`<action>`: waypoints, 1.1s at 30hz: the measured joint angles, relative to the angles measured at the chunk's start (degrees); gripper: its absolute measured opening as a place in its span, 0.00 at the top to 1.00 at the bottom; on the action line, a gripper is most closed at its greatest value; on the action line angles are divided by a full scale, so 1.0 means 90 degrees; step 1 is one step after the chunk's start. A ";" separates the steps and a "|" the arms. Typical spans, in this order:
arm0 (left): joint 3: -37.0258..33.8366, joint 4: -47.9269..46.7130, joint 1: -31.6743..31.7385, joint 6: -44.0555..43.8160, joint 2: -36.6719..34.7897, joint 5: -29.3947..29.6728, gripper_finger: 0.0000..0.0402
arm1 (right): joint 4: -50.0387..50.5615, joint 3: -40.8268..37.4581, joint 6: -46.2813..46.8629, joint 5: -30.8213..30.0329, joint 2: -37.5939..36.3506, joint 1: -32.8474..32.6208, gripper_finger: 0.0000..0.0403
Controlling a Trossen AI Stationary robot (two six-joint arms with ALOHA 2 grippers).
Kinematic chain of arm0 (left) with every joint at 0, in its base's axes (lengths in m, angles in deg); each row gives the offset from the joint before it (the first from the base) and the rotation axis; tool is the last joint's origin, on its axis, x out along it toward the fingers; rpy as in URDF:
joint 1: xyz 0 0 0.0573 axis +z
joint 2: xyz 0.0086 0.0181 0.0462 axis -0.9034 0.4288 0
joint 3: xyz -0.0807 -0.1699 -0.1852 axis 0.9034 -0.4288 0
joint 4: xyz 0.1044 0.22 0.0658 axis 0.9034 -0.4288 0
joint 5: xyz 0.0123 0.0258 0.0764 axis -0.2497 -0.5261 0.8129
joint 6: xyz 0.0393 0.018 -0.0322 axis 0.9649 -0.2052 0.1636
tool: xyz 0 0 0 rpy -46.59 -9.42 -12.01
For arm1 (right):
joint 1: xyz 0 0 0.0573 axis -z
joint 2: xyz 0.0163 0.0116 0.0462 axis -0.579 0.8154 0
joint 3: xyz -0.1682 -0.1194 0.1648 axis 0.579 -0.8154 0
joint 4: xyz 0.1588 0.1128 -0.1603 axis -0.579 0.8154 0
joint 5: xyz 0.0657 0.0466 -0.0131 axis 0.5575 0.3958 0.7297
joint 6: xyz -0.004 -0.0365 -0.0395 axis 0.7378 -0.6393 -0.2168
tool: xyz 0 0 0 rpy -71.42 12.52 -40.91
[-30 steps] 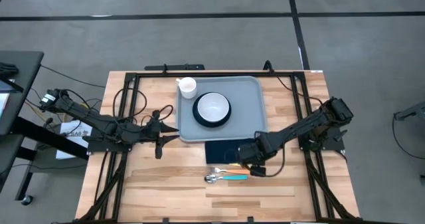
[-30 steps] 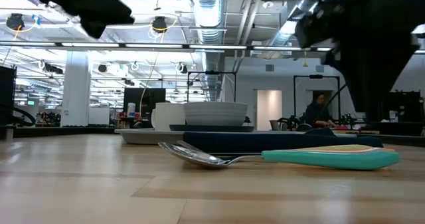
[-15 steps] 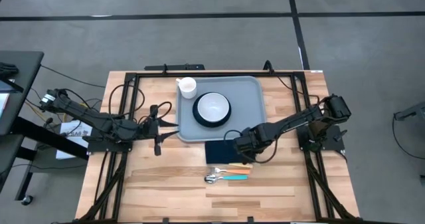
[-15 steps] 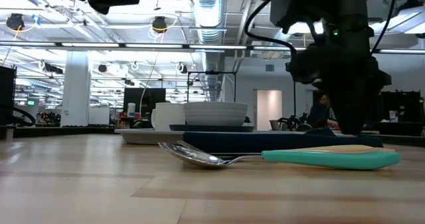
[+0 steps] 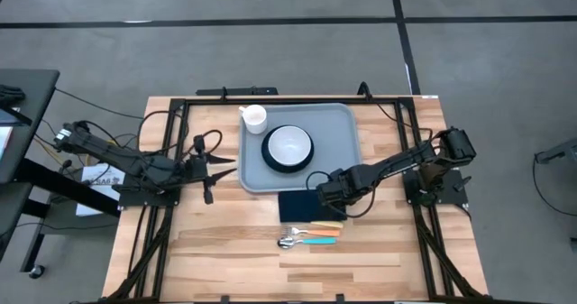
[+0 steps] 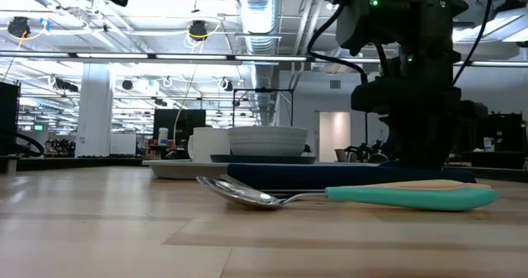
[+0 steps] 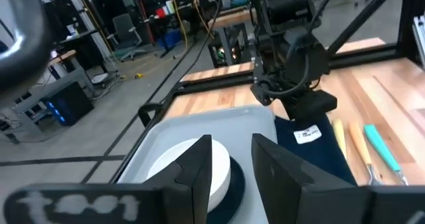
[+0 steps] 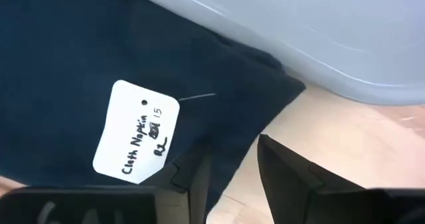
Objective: Set up tray
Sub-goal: Put the dark blue napkin on the gray serving tray to the right of the black plate
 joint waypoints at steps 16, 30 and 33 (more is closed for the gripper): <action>0.0000 -0.0145 -0.0002 0.0266 -0.0287 0.0000 0.76 | 0.0293 0.0127 -0.0016 0.0318 -0.0192 0.0355 0.64; 0.0000 -0.0051 -0.0001 0.0563 -0.0287 -0.0016 0.76 | -0.0248 -0.0123 0.0071 0.0341 -0.0186 0.0464 0.40; 0.0000 -0.0050 0.0000 0.0563 -0.0287 -0.0017 0.76 | -0.0745 -0.0520 0.0243 0.0363 -0.0185 0.0464 0.41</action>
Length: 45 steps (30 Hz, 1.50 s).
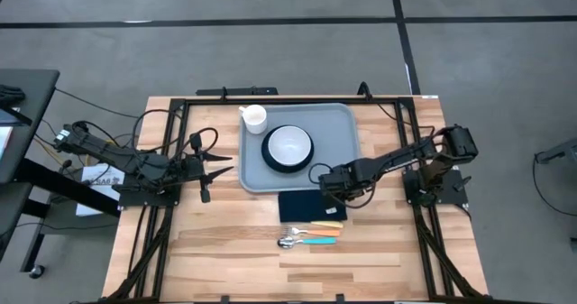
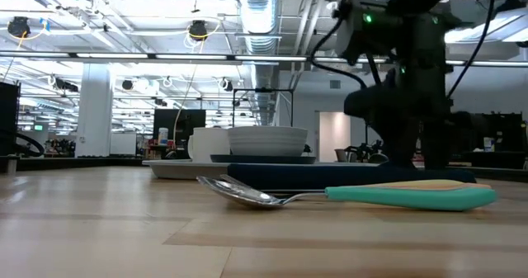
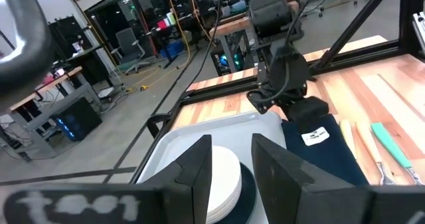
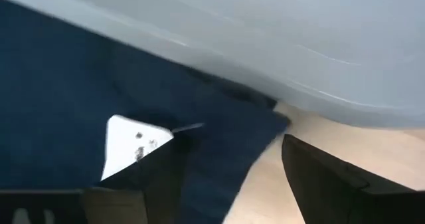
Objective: Set up tray
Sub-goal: Put the dark blue napkin on the gray serving tray to the right of the black plate
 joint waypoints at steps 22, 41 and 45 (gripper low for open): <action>0.0000 0.0005 0.0000 -0.0063 0.0000 -0.0007 0.76 | -0.0063 -0.0572 -0.0086 -0.0634 -0.0078 0.0075 0.97; 0.0000 0.0002 -0.0001 -0.0019 0.0000 -0.0004 0.76 | 0.3254 0.0201 0.0344 -0.2270 -0.1231 -0.0102 0.99; 0.0000 0.0002 -0.0002 -0.0017 0.0002 -0.0003 0.76 | 0.3386 0.0353 0.0345 -0.2254 -0.1309 -0.0175 0.99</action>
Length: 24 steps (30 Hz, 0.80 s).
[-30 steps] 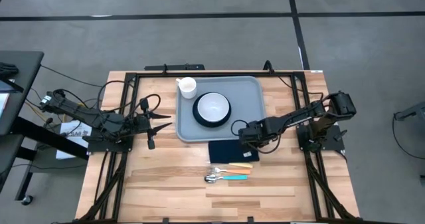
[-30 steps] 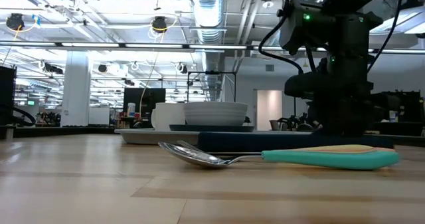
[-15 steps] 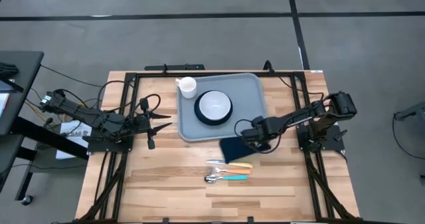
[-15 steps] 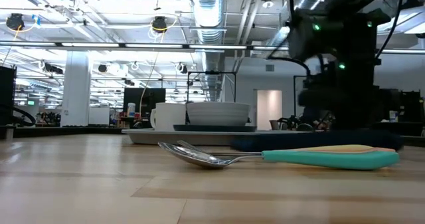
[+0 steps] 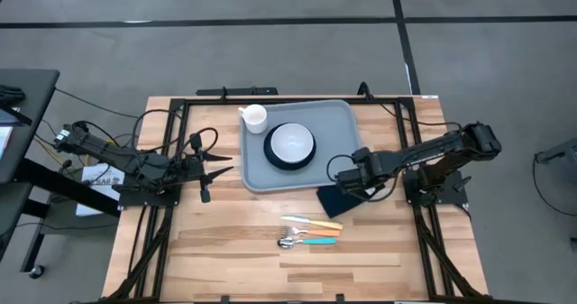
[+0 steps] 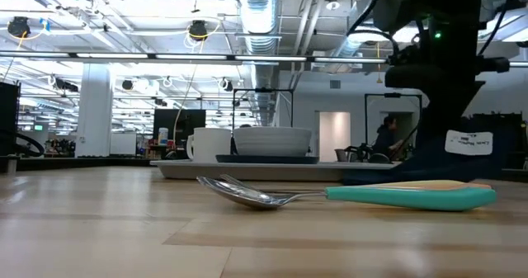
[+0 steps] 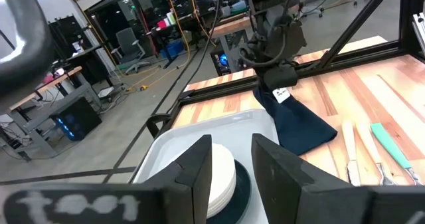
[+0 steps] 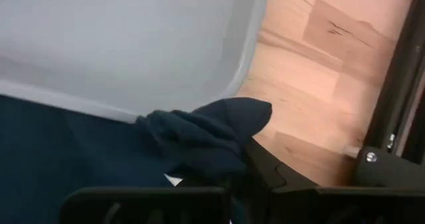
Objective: Set up tray
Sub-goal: Put the dark blue napkin on the gray serving tray to the right of the black plate
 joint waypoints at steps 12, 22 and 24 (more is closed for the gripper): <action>0.0000 -0.0002 0.0001 0.0000 0.0000 0.0000 0.76 | 0.1263 0.0919 -0.0735 -0.0290 0.0066 -0.0256 1.00; 0.0000 0.0000 0.0002 0.0000 0.0000 0.0000 0.76 | 0.2231 0.2257 -0.4086 -0.1552 0.0058 0.0021 1.00; 0.0000 0.0000 0.0001 0.0000 0.0000 0.0000 0.76 | 0.2169 0.2389 -0.5036 -0.1742 0.0101 0.0234 1.00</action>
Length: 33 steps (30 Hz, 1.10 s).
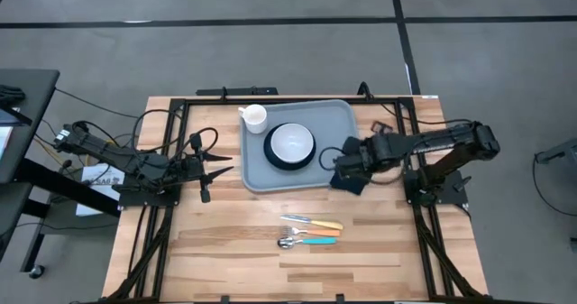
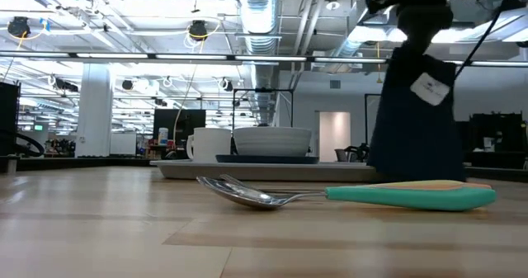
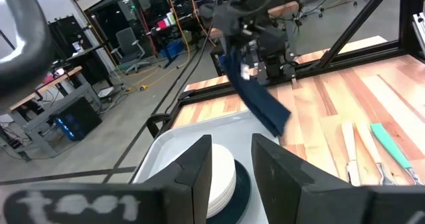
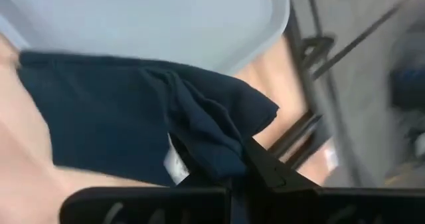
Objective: Set up tray
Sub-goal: Put the dark blue napkin on the gray serving tray to the right of the black plate
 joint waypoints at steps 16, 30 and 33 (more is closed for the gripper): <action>0.0000 -0.0063 -0.0001 -0.0044 -0.0001 0.0000 0.76 | -0.2400 0.0077 -0.4787 0.0393 0.0734 0.2184 1.00; -0.0002 -0.0157 0.0001 -0.0168 0.0000 0.0007 0.76 | -0.3422 0.0078 -0.6352 0.0918 0.2048 0.3124 1.00; -0.0002 -0.0155 0.0001 -0.0167 0.0000 0.0007 0.76 | -0.3606 0.0076 -0.6556 0.0946 0.2184 0.3167 1.00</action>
